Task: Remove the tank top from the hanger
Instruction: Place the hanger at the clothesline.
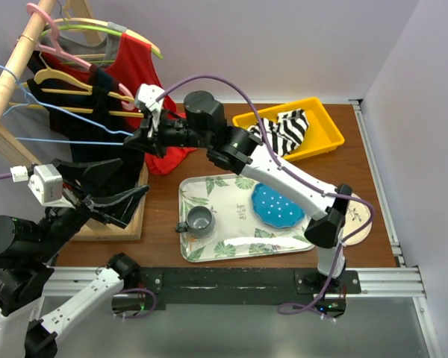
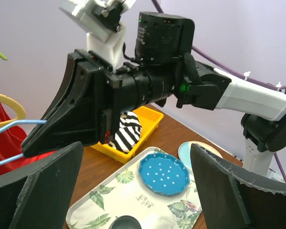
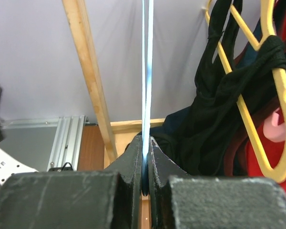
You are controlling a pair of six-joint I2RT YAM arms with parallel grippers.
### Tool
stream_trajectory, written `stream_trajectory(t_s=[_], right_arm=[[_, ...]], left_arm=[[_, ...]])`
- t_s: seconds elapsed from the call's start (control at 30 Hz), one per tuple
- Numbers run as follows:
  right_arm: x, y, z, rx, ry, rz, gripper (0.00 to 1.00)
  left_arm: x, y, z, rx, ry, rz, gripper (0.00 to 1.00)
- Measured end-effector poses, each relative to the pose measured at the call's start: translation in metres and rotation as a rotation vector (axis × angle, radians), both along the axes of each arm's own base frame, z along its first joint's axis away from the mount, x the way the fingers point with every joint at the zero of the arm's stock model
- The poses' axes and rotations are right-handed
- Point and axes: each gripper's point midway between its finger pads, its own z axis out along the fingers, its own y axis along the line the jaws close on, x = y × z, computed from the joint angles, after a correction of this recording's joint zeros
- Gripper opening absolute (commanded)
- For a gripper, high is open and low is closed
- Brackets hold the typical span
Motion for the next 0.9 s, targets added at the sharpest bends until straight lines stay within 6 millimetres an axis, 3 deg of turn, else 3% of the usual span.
stream_trajectory(t_s=[0.13, 0.17, 0.2, 0.27, 0.3, 0.47, 0.6, 0.7, 0.77, 0.9], right_arm=[[-0.001, 0.01, -0.013, -0.023, 0.013, 0.007, 0.01], [-0.002, 0.011, -0.017, -0.034, 0.019, 0.007, 0.07], [-0.003, 0.011, -0.02, -0.043, 0.024, 0.007, 0.26], [-0.002, 0.011, -0.027, -0.06, 0.031, -0.008, 0.38], [-0.002, 0.01, -0.032, -0.07, 0.039, -0.016, 0.5], [-0.003, -0.002, -0.047, -0.118, 0.061, -0.055, 0.71], [-0.004, -0.019, -0.031, -0.115, 0.035, -0.077, 0.83], [0.001, -0.037, -0.012, -0.09, 0.011, -0.1, 0.86], [0.014, -0.051, 0.003, -0.061, 0.003, -0.126, 0.91], [0.059, -0.081, 0.026, -0.008, 0.002, -0.212, 0.99]], left_arm=[[-0.001, -0.001, 0.001, -0.001, -0.005, -0.008, 1.0], [-0.001, -0.001, 0.001, -0.001, -0.006, -0.008, 1.0], [-0.001, -0.001, 0.001, -0.001, -0.005, -0.008, 1.0], [0.0, -0.002, 0.001, 0.0, -0.003, -0.007, 1.0], [0.001, -0.002, 0.001, 0.002, -0.002, -0.006, 1.0], [0.007, -0.003, -0.001, 0.008, 0.011, 0.009, 1.0], [0.014, 0.003, -0.002, 0.005, 0.019, 0.056, 1.0], [0.02, 0.01, -0.002, -0.006, 0.026, 0.108, 1.0], [0.023, 0.015, -0.002, -0.013, 0.03, 0.141, 1.0], [0.025, 0.022, -0.001, -0.025, 0.031, 0.181, 1.0]])
